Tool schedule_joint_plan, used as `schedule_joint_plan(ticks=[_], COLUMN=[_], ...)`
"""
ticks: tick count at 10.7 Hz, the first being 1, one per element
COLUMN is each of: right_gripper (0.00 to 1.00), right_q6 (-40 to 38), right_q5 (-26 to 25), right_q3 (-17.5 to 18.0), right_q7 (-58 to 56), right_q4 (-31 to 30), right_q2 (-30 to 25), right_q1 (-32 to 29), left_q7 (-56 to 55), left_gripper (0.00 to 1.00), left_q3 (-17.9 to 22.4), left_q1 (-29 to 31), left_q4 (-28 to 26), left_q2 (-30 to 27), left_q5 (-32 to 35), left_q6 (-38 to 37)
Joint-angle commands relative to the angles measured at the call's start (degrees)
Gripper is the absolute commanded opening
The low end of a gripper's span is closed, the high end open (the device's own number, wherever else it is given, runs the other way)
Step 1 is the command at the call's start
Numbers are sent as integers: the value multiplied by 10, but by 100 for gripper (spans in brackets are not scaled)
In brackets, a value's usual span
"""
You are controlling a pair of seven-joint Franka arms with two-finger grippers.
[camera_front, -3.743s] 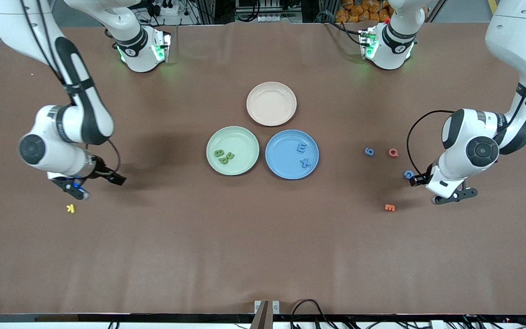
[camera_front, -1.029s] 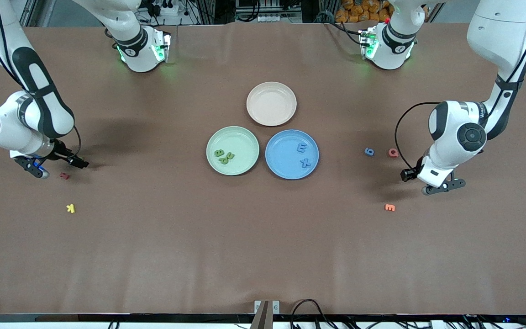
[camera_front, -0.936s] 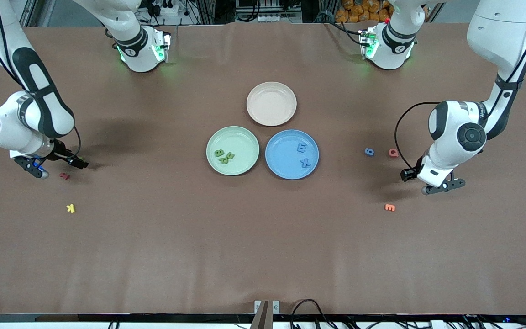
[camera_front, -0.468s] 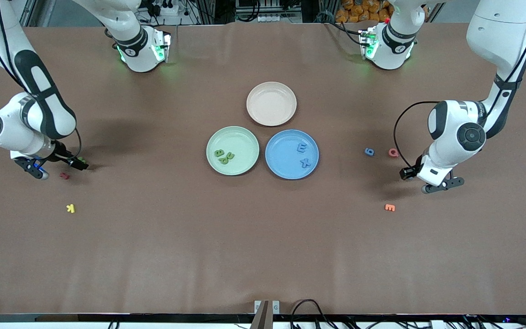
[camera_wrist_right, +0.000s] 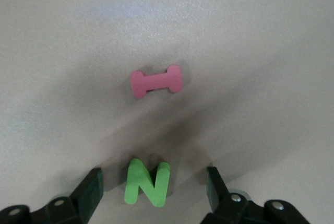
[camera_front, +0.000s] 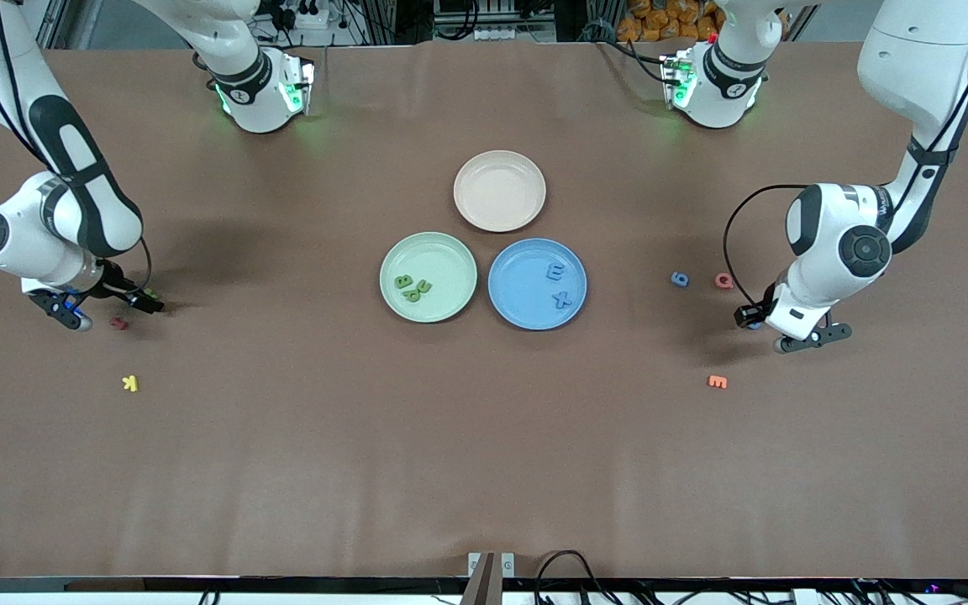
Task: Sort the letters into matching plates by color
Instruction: 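Grasp the green N with the right gripper while the left gripper grasps the c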
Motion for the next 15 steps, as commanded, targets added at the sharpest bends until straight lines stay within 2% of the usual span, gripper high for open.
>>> schedule_joint_plan(ticks=[1,4,6,8,9,10,12,13,15], right_gripper=[72,57,42,36,35,34,32,31,31], right_q6=[3,3,3,3,3,3,3,3,3], right_q5=[5,5,5,6,6,6,7,7,7], right_q3=[5,7,8,9,9,9,9,9,10], right_q7=[-8,-8,-8,-8,-8,-8,-8,-8,-8], right_q4=[2,2,5,7,8,8,8,8,7], right_q2=[-1,-2,-2,-1,-1,-1,-1,-1,-1], right_q1=[-7,-11,-11,-11,-11,-11,-11,-11,-12], left_q7=[4,4,4,4,4,4,8,10,10], left_gripper=[61,58,58,56,51,39,6,0,0], left_q3=[-1,-1,-1,-1,-1,-1,-1,-1,-1], left_q1=[4,4,5,5,5,5,4,4,4], left_q4=[-7,-6,-6,-6,-5,-5,-4,-4,-4], left_q2=[2,6,15,18,18,18,17,16,14], left_q5=[-15,-15,-15,-15,-15,-15,-15,-15,-15], left_q6=[14,18,33,36,36,36,36,36,36])
